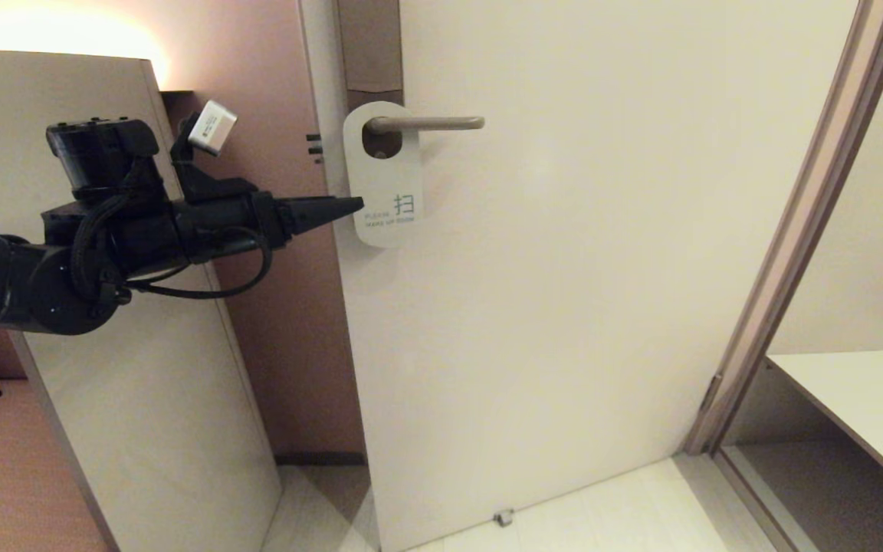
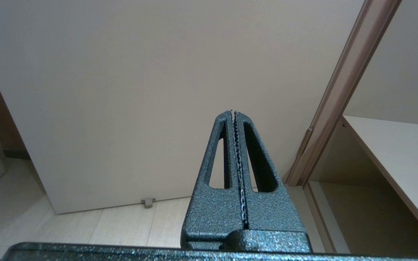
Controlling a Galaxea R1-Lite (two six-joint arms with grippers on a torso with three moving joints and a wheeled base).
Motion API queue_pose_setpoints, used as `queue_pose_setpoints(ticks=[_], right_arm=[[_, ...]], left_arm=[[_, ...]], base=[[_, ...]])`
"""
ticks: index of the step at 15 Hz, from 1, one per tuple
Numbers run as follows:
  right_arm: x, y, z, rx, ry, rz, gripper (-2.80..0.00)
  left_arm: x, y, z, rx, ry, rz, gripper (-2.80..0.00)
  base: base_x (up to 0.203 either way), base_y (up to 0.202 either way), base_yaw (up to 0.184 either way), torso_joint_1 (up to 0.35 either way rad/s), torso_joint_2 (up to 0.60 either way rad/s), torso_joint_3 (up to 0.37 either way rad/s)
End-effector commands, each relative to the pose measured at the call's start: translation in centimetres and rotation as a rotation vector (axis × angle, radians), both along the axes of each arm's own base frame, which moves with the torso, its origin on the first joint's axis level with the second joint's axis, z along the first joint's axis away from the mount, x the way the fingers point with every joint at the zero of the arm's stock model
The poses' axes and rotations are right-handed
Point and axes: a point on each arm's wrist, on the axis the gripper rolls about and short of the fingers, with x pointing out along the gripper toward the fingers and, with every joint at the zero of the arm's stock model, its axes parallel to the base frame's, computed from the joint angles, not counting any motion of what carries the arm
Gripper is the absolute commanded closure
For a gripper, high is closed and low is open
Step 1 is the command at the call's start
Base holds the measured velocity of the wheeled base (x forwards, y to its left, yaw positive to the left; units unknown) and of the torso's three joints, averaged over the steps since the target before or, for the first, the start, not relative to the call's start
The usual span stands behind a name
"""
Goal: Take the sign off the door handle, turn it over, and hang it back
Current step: Take down the sign
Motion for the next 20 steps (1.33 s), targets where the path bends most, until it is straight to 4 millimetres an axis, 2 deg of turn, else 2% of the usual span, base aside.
queue_pose_setpoints(ticks=[1,10,20], right_arm=[[0.0,0.0,0.0,-0.001,0.001,0.001,0.0],[0.0,0.0,0.0,-0.001,0.001,0.001,0.0],[0.0,0.0,0.0,-0.001,0.001,0.001,0.0]], left_arm=[[0.6,-0.2,-0.3,0.0,0.001,-0.008,-2.8],[1.8,-0.6,0.0,-0.004,-0.021,-0.012,-2.8],[2.0,-3.8,0.0,-0.007,-0.038,-0.092,-2.8]], base=[[0.0,0.0,0.0,0.0,0.0,0.0],[0.0,0.0,0.0,0.0,0.0,0.0],[0.0,0.0,0.0,0.0,0.0,0.0]])
